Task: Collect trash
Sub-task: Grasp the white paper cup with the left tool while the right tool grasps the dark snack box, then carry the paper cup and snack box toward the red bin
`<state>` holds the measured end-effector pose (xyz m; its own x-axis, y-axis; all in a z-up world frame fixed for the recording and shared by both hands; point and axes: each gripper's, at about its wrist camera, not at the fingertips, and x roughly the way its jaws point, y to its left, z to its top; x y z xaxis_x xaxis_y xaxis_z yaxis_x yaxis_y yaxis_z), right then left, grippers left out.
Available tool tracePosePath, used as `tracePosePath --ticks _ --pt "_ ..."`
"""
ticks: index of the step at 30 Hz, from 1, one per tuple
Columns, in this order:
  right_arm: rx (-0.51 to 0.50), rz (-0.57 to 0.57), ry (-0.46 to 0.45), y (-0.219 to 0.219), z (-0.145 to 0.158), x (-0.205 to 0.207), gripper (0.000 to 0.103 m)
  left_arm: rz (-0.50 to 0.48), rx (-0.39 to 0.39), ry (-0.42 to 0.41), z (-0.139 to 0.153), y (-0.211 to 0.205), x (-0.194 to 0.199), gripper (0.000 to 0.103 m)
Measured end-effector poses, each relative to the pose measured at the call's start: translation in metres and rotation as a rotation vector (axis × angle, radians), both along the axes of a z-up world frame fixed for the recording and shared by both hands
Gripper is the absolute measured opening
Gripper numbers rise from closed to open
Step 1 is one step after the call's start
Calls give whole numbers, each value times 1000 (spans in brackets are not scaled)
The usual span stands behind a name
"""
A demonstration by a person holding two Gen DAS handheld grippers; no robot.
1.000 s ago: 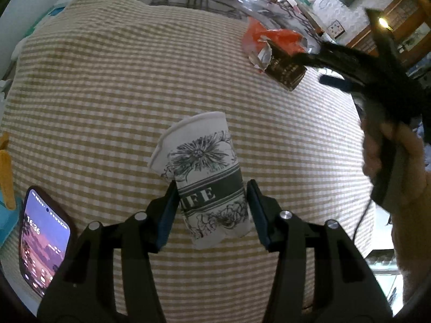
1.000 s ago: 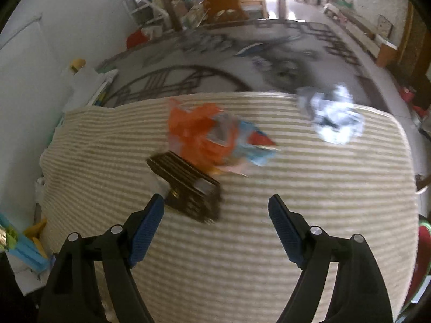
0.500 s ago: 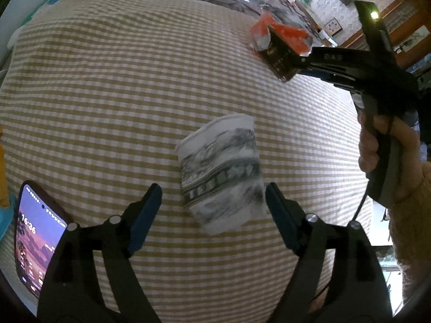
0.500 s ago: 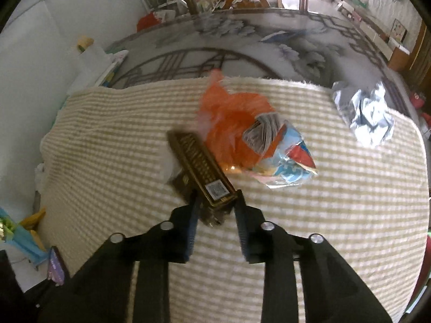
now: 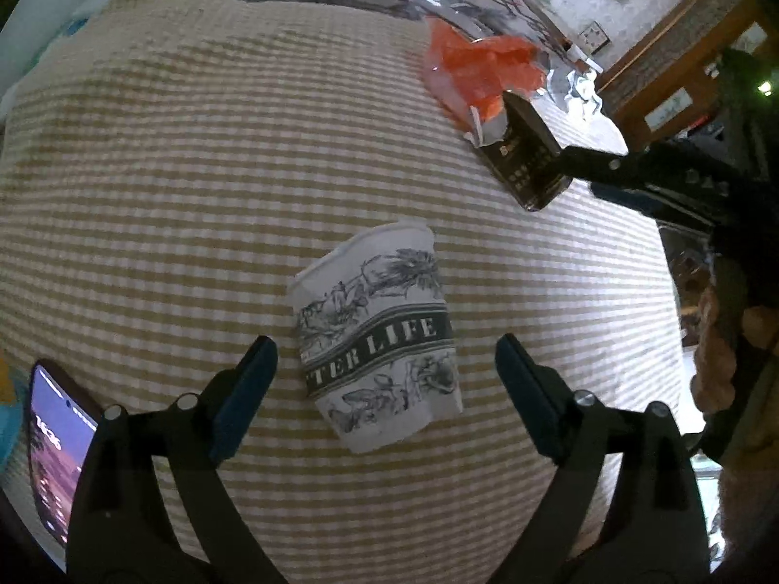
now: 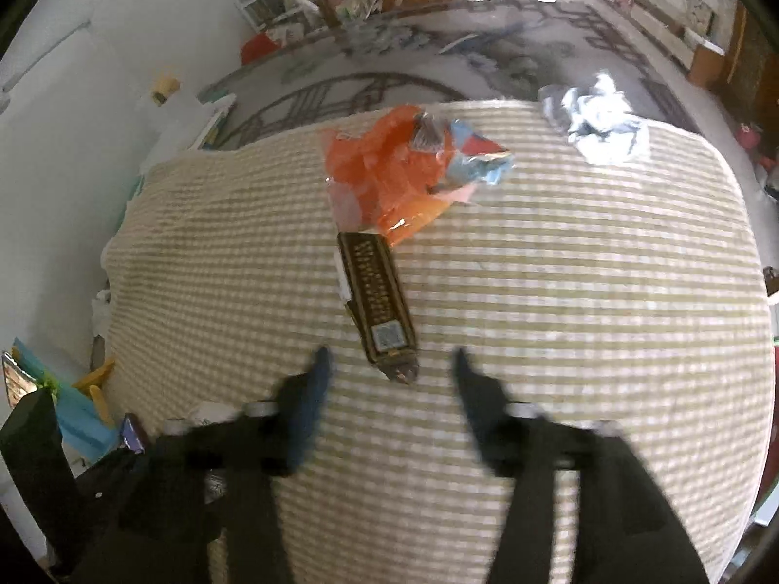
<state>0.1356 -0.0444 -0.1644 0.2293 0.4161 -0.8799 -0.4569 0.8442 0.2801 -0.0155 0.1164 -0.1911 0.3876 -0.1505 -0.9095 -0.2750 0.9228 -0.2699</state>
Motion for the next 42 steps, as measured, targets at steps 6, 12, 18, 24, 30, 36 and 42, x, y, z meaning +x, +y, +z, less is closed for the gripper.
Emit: tracePosePath --ticks 6,12,18,24,30,36,42 --pt "-61 25 -38 13 -5 10 64 -5 0 -10 -3 1 5 89" --pt "-87 39 -23 25 -22 20 64 -17 16 2 -4 1 7 88" --pt "-85 32 -21 30 -29 26 64 2 16 13 -8 1 12 84" --pt "-65 34 28 30 -37 29 42 -3 0 32 -15 -2 13 67" --pt "-26 21 13 23 -28 21 23 -25 -17 17 -13 -6 14 66" --pt "31 21 -20 1 -1 -2 23 -28 11 -38 6 -9 16 65" --pt "81 -32 -53 -35 24 -33 23 -22 42 -121 36 -16 21 65"
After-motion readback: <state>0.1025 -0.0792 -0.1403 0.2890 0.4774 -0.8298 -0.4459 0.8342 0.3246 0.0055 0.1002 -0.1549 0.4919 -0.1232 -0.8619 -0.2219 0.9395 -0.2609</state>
